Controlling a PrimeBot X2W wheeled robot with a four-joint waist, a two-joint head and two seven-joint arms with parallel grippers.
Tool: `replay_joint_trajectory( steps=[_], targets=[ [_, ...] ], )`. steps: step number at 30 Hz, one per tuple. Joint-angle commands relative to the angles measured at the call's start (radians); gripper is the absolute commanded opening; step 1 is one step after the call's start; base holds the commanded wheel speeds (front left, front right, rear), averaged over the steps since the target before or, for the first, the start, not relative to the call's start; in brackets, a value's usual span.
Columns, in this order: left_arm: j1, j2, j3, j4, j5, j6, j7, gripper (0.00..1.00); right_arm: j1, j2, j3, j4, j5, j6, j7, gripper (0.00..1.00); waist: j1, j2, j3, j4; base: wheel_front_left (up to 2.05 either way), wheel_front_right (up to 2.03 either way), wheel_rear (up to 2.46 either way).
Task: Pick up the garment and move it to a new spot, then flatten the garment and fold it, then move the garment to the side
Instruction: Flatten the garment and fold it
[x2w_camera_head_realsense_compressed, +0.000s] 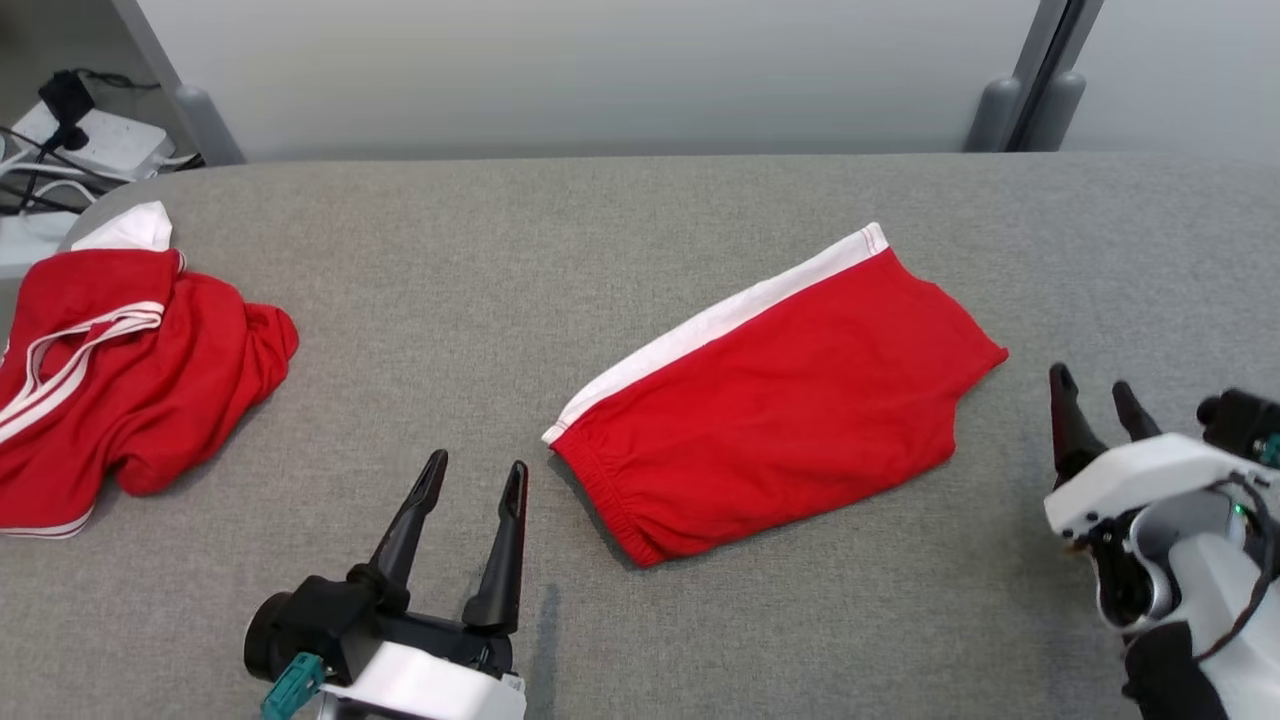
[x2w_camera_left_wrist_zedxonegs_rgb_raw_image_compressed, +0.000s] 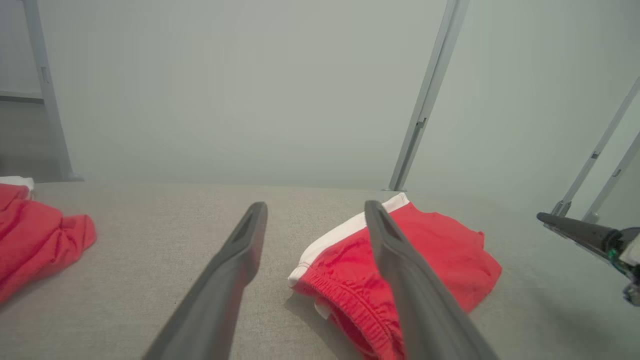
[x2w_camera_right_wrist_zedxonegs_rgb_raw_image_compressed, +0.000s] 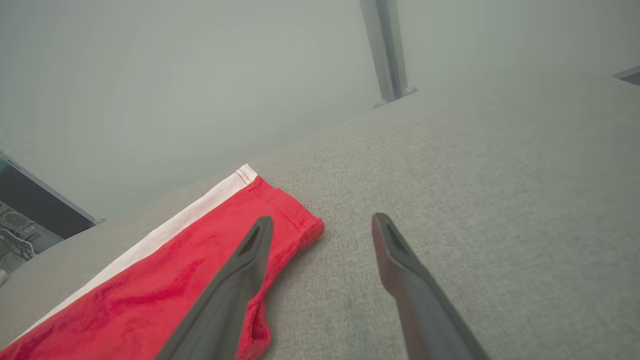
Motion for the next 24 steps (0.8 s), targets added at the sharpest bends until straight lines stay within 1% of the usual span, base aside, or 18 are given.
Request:
replay_joint_trajectory(
  steps=[1,5,9,17,22,24],
  targets=[
    [-0.05,0.002,0.02,-0.029,0.01,-0.005,-0.006,1.0,-0.061,-0.014,0.036,0.012,0.015,0.0,0.018,1.0,0.0,-0.0001,0.039,0.022,0.0,0.0,0.0],
    [-0.075,0.002,0.003,-0.027,0.01,-0.007,-0.006,1.0,-0.185,-0.041,0.073,0.137,0.05,0.0,0.077,1.0,0.0,-0.0001,0.083,0.049,0.0,0.0,0.0],
    [-0.103,0.002,-0.01,-0.024,0.01,-0.01,-0.006,1.0,-0.274,-0.061,0.129,0.227,0.076,0.0,0.138,1.0,0.0,-0.0001,0.117,0.079,0.0,0.0,0.0],
    [-0.134,0.002,-0.058,-0.018,0.006,-0.015,-0.006,1.0,-0.403,-0.103,0.167,0.382,0.091,0.0,0.158,1.0,0.0,-0.0001,0.166,0.134,0.0,0.0,0.0],
    [-0.151,0.002,-0.075,-0.015,0.01,-0.013,-0.006,1.0,-0.45,-0.116,0.177,0.451,0.095,0.0,0.176,1.0,0.0,-0.0001,0.188,0.166,0.0,0.0,0.0],
    [-0.153,0.002,-0.077,-0.013,0.009,-0.013,-0.006,1.0,-0.455,-0.118,0.181,0.459,0.095,0.0,0.18,1.0,0.0,-0.0001,0.191,0.172,0.0,0.0,0.0]
  ],
)
